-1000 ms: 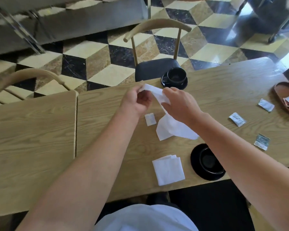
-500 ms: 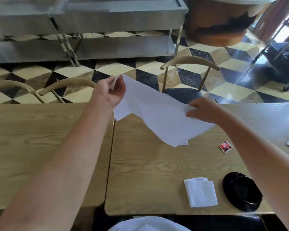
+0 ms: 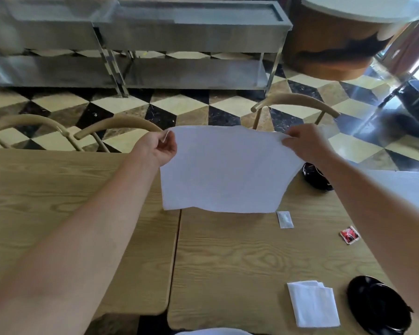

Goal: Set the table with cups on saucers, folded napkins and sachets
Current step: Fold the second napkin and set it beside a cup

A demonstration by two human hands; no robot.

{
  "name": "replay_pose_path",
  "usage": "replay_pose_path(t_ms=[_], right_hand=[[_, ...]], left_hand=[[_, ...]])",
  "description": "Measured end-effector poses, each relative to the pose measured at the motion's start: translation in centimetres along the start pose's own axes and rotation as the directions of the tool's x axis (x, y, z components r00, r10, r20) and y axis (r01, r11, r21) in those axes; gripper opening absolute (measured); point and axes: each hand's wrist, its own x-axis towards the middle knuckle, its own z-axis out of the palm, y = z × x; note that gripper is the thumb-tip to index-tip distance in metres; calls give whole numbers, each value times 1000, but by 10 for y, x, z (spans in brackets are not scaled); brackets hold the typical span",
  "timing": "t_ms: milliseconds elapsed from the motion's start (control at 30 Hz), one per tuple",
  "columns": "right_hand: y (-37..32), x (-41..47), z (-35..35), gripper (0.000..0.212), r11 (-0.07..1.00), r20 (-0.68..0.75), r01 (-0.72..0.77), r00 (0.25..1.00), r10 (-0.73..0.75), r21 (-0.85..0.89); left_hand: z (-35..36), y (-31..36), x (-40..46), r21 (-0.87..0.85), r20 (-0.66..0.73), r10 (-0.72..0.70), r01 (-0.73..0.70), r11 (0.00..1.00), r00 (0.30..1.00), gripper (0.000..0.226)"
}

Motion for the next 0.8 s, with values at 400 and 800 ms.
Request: replay_pose_path(t_ms=[400,800], right_hand=[[-12,-55,-34,13,983,-268,133,959,-94,129],[89,-241,100,25,992,258,-126,958,127,-21]], left_hand=[[3,7,-42,-84,189,171,-157,984,967,11],[-230,-155,-63,141,-227,-160,195,971,961,14]])
